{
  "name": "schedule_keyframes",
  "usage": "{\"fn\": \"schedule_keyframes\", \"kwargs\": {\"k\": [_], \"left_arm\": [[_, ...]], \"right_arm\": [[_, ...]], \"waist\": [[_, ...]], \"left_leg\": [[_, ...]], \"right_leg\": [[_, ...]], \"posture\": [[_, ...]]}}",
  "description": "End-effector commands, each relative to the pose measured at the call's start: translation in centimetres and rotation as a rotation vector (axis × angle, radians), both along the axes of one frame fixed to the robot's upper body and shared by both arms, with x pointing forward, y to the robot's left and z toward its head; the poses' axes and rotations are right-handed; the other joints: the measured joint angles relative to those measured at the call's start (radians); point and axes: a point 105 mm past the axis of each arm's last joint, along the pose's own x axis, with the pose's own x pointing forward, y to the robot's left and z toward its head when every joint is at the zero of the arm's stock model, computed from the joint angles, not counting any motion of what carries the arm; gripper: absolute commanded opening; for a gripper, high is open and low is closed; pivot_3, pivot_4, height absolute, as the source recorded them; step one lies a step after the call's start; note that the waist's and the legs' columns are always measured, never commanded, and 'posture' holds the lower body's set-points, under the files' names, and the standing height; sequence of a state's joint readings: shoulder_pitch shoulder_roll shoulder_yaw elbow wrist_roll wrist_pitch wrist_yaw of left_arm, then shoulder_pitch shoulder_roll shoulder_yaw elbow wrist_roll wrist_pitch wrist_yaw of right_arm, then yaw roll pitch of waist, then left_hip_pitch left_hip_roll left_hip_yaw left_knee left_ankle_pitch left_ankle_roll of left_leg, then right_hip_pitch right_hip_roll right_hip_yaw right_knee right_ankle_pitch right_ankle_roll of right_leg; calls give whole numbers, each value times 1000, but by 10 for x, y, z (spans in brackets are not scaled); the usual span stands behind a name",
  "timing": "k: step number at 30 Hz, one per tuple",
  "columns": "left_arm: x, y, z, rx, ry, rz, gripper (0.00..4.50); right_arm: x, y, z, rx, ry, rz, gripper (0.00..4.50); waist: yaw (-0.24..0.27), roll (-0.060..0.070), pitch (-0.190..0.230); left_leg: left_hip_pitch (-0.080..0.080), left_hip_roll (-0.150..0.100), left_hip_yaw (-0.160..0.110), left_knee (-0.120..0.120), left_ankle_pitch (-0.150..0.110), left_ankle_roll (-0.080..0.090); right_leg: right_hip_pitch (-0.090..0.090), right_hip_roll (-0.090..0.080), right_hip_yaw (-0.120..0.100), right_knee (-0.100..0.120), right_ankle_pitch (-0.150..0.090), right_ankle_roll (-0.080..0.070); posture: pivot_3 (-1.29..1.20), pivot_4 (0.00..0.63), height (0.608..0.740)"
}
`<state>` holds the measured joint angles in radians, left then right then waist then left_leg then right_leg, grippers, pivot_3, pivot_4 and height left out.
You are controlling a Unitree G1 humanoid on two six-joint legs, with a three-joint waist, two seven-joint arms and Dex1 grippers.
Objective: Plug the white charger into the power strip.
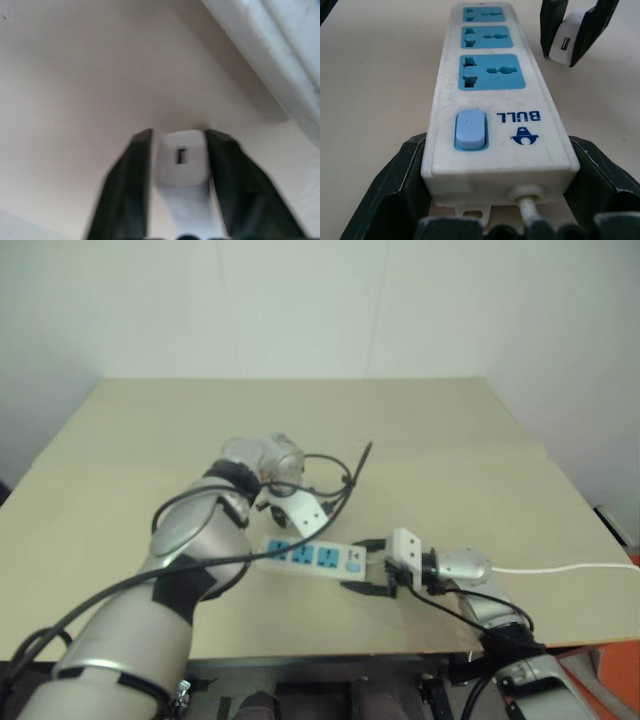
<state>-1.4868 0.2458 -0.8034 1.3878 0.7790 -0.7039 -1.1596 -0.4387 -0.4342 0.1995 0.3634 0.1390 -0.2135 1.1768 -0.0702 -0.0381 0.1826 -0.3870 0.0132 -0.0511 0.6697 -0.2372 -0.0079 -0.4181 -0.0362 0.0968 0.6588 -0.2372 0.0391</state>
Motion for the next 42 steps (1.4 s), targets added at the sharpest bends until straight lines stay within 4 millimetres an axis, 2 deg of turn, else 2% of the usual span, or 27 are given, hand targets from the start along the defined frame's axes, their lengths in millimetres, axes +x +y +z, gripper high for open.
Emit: {"fn": "schedule_keyframes", "kwargs": {"k": [1,5,9,12,16,17,20,24,27,33,38,42], "left_arm": [[6,-2,0,-16,-52,-2,1046],[4,-16,10,-136,-42,-20,1046],[-6,-38,39,-367,56,-16,1046],[-17,-45,74,-564,177,-13,1046],[-27,-45,132,-914,320,-5,1046],[-28,-45,141,-981,343,-1,1046],[-30,-40,159,-1188,434,18,1046],[-38,-20,170,-1411,638,62,1046],[-46,-4,170,-1541,821,86,1046],[-56,20,144,-1630,1076,199,1046],[-64,28,119,-1572,1120,298,1046],[-69,33,93,-1508,1061,341,1046]], "right_arm": [[-8,-4,-27,-98,79,4,3429],[-8,-5,-27,-101,83,4,3429],[-8,-7,-27,-101,83,5,3429],[-8,-7,-26,-95,82,9,3429],[-6,-1,-19,-74,90,33,3429],[-6,0,-17,-71,91,39,3429],[-5,7,-12,-54,97,74,3429],[-1,13,-9,-47,112,107,3429],[4,14,-9,-53,122,113,3429],[7,19,-8,-44,143,137,3429],[3,21,-12,-54,176,171,3429],[4,24,-19,-53,189,156,3429]], "waist": [[0,0,0],[1,0,0],[1,0,0],[0,0,0],[-2,0,0],[-3,0,0],[-3,1,-1],[-14,1,-1],[-28,1,-1],[-30,1,-1],[-34,1,-1],[-37,1,-2]], "left_leg": [[0,0,0,0,0,0],[1,0,0,0,0,0],[0,0,0,0,0,0],[0,0,0,0,0,0],[-1,0,0,0,0,0],[-1,0,0,0,0,0],[0,0,0,0,0,0],[1,1,-1,0,0,0],[0,1,-2,0,0,0],[1,2,-2,1,0,0],[2,2,-2,1,0,0],[3,2,-1,0,0,0]], "right_leg": [[0,0,0,0,0,0],[1,0,0,0,0,0],[0,0,0,0,0,0],[0,0,0,0,0,0],[0,0,-1,0,0,0],[0,0,-1,0,0,0],[0,0,-1,0,0,0],[-1,0,0,3,0,0],[-3,0,-1,5,0,0],[-2,0,-1,5,0,0],[-2,1,-1,6,0,0],[-2,1,-1,5,0,-1]], "posture": [[0,150,740],[0,150,740],[0,150,740],[0,150,740],[0,150,740],[0,150,740],[0,150,740],[0,150,740],[0,150,740],[0,150,740],[0,150,740],[0,150,740]]}}
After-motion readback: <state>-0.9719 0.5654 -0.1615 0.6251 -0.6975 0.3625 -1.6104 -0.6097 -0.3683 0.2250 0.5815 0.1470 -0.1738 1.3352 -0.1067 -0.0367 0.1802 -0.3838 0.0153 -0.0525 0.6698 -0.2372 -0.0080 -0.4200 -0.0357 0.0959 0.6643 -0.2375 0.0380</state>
